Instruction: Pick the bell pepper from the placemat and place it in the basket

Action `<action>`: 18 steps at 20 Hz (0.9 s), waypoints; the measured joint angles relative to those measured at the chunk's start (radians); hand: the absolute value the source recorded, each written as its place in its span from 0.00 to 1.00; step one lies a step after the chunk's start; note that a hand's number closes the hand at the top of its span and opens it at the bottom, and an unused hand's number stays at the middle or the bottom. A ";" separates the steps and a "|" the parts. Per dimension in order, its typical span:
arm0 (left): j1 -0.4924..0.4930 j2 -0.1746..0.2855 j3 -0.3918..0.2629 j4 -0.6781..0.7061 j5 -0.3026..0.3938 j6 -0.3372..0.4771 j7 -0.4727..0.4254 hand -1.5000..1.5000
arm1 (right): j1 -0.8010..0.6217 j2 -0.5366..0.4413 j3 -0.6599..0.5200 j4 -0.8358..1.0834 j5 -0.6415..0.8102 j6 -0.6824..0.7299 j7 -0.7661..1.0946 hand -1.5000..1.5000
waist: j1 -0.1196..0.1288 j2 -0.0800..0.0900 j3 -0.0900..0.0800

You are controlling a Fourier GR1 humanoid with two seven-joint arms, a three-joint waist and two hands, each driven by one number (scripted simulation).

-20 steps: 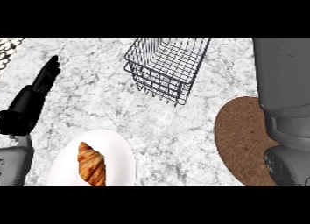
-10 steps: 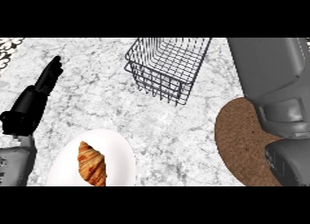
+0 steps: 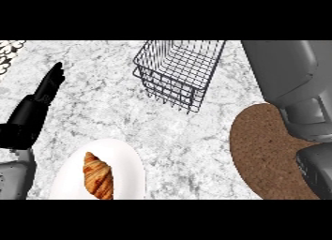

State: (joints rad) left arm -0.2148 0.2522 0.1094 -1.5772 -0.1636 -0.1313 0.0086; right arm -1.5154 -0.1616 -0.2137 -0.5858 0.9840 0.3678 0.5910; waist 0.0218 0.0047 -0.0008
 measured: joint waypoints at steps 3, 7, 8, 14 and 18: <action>0.012 0.000 0.005 0.002 0.001 -0.002 -0.008 0.50 | -0.005 0.008 -0.016 0.014 -0.028 0.023 -0.002 0.00 | -0.003 -0.001 0.000; 0.005 -0.006 -0.001 0.005 -0.008 0.002 -0.013 0.50 | -0.010 0.009 -0.046 0.051 -0.063 0.009 -0.035 0.00 | 0.000 0.001 0.000; 0.007 -0.006 -0.001 0.005 -0.010 0.001 -0.013 0.50 | -0.003 0.014 -0.049 0.049 -0.070 -0.001 -0.041 0.00 | -0.002 0.001 0.000; 0.003 -0.008 0.004 0.026 -0.013 0.004 -0.032 0.50 | -0.017 0.020 -0.149 0.009 -0.144 -0.172 -0.044 0.00 | 0.000 0.003 0.000; 0.004 -0.004 0.003 0.010 -0.010 -0.003 -0.016 0.50 | 0.008 0.006 -0.222 -0.037 -0.178 -0.349 -0.037 0.00 | 0.000 0.001 0.001</action>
State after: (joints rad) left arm -0.2111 0.2483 0.1128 -1.5676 -0.1737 -0.1341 -0.0078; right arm -1.5070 -0.1558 -0.4358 -0.6230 0.8056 0.0193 0.5541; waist 0.0219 0.0061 0.0001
